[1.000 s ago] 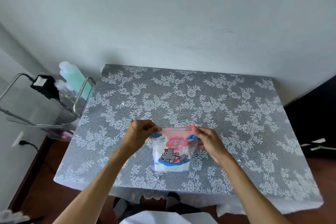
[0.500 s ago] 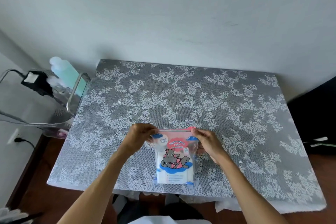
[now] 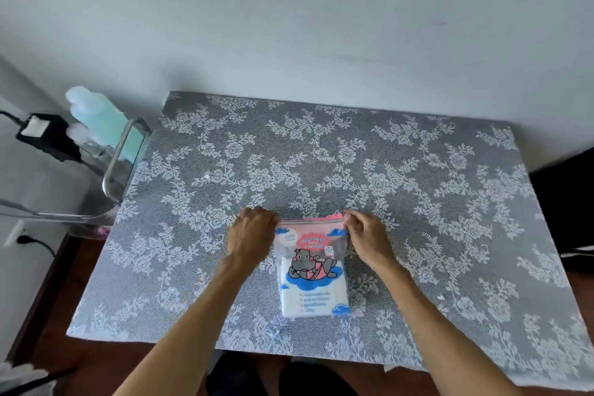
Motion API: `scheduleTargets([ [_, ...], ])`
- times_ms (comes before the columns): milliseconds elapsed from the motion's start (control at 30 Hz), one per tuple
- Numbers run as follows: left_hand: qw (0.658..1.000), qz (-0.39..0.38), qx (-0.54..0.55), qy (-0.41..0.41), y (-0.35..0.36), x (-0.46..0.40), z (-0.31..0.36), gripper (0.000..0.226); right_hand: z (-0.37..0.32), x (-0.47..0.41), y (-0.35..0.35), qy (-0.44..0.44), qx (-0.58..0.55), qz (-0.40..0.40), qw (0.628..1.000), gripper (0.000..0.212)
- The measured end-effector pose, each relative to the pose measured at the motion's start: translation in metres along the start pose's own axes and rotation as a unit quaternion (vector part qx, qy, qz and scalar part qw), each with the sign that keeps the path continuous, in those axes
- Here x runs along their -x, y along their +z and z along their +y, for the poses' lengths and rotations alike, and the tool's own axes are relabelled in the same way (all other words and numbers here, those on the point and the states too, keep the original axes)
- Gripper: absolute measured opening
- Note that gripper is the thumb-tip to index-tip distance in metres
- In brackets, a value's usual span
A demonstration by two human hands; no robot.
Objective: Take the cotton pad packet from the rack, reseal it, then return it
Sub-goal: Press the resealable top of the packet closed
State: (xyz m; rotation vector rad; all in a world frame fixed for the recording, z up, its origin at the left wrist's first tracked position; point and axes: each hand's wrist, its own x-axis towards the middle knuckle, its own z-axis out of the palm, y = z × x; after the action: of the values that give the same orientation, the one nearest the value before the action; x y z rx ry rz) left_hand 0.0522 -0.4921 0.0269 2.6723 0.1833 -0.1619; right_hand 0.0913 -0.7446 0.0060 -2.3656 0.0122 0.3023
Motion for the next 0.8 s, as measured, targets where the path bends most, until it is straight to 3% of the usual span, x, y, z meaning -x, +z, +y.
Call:
scheduleTargets([
  [167, 1.0, 0.017, 0.014, 0.014, 0.018, 0.055, 0.032, 0.052, -0.016, 0.04, 0.011, -0.155, 0.095, 0.059, 0.982, 0.049],
  [333, 0.996, -0.004, -0.047, 0.076, 0.042, 0.095, 0.04, 0.055, -0.022, 0.078, 0.042, -0.261, 0.157, -0.026, 0.952, 0.052],
  [533, 0.99, -0.055, -0.111, 0.065, 0.054, 0.088, 0.024, 0.06, -0.01, 0.076, 0.059, -0.214, 0.227, -0.068, 0.947, 0.058],
  [800, 0.995, -0.062, -0.07, 0.03, 0.056, 0.078, 0.018, 0.072, -0.001, 0.066, 0.063, -0.121, 0.233, -0.095, 0.96, 0.079],
])
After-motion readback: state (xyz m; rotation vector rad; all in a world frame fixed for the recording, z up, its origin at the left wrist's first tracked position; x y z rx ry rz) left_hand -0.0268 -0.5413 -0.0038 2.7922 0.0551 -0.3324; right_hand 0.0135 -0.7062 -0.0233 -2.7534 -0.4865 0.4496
